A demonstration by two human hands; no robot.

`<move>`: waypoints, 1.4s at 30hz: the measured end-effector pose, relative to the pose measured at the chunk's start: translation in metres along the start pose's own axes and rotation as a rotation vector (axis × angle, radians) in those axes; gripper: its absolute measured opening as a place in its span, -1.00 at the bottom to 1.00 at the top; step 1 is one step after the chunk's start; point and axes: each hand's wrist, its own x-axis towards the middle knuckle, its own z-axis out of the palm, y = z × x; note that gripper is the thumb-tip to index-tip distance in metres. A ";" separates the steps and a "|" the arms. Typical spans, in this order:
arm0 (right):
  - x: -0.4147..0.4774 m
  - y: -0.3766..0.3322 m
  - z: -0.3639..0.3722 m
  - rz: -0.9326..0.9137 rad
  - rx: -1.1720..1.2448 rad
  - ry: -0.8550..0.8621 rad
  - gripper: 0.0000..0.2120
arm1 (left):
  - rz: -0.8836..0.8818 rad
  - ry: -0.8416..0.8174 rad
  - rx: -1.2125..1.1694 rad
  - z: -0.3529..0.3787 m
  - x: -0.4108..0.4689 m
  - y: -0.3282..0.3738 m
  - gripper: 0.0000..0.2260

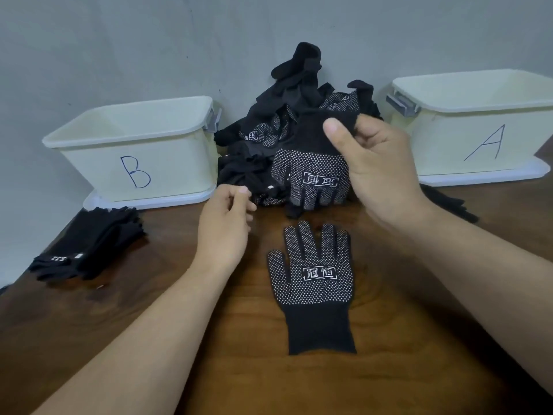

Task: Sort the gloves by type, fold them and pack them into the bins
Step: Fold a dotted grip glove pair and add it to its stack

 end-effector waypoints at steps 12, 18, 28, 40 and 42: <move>-0.025 0.024 0.004 0.013 -0.101 -0.048 -0.82 | 0.044 -0.046 0.176 0.001 0.003 -0.002 -0.63; -0.046 0.024 0.001 0.043 -0.138 -0.081 -0.61 | 0.072 -0.079 0.155 0.000 -0.002 0.000 -0.48; -0.118 0.002 -0.029 0.147 -0.267 -0.396 -0.86 | 0.079 -0.232 0.150 -0.021 -0.043 0.004 -0.95; -0.124 -0.008 -0.031 -0.054 -0.943 -0.912 -0.53 | 0.210 -0.541 0.442 -0.051 -0.074 0.000 -0.52; -0.122 -0.009 -0.033 -0.026 -0.934 -0.905 -0.53 | 0.200 -0.579 0.489 -0.051 -0.077 0.001 -0.43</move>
